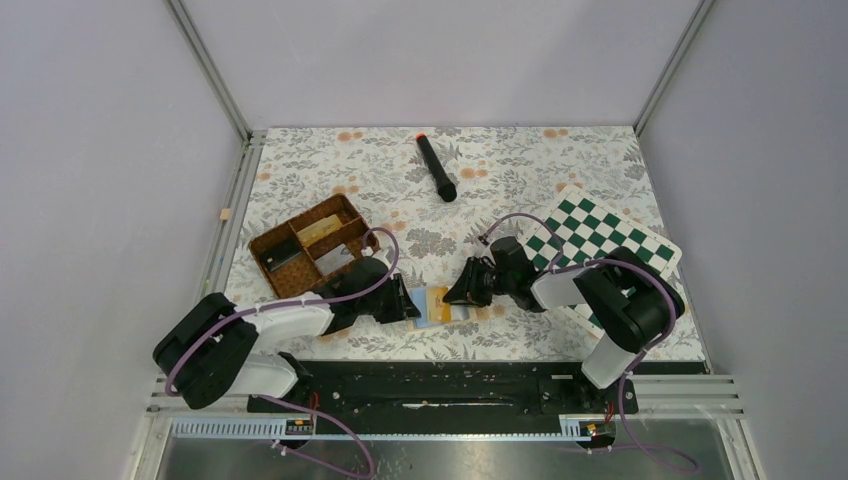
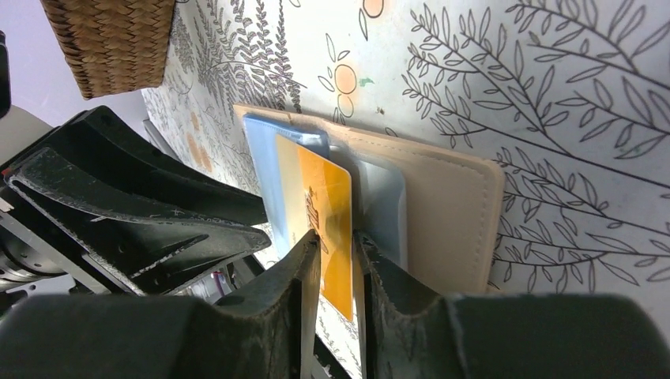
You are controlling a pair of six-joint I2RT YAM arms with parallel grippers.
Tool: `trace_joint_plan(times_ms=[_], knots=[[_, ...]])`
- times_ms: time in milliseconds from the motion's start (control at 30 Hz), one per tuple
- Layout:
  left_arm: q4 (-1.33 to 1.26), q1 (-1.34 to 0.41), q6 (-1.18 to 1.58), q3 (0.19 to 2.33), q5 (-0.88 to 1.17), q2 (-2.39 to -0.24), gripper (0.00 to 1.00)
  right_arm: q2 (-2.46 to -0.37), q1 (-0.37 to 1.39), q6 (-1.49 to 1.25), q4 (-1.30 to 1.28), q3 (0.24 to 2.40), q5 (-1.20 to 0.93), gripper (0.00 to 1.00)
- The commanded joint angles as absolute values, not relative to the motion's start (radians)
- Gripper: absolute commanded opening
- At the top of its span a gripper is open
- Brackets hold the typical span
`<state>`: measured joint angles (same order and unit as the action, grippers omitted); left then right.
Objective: Take the credit cards out of the card holder
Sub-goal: Remove the credit card from the card holder.
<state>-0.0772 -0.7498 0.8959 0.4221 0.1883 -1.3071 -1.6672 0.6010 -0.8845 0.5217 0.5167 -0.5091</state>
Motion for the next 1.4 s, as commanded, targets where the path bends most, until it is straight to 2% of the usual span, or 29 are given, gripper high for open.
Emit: trace_joint_plan(times_ms=[0,100,167,333,800,967,1133,1367], knots=[[-0.138,-0.755,0.889,0.437,0.209,-1.346,0.28,-1.695,0.596,-0.888,0.577,0.505,-0.531,0.29],[-0.149,-0.759,0.892,0.424,0.21,-1.345,0.28,-1.702,0.596,-0.904,0.609,0.495,-0.541,0.29],[-0.144,-0.759,0.892,0.421,0.203,-1.333,0.28,-1.704,0.596,-0.915,0.627,0.491,-0.549,0.25],[-0.121,-0.76,0.889,0.415,0.188,-1.32,0.28,-1.648,0.586,-0.918,0.612,0.475,-0.526,0.0],[-0.054,-0.762,0.92,0.384,0.185,-1.192,0.29,-1.361,0.5,-0.897,0.473,0.412,-0.523,0.0],[-0.008,-0.761,0.944,0.417,0.186,-1.053,0.39,-1.222,0.5,-0.919,0.402,0.409,-0.502,0.0],[-0.062,-0.761,0.964,0.442,0.246,-0.971,0.55,-1.121,0.501,-1.033,0.464,0.36,-0.508,0.0],[-0.181,-0.765,1.011,0.458,0.319,-0.967,0.58,-1.005,0.502,-1.142,0.544,0.308,-0.535,0.0]])
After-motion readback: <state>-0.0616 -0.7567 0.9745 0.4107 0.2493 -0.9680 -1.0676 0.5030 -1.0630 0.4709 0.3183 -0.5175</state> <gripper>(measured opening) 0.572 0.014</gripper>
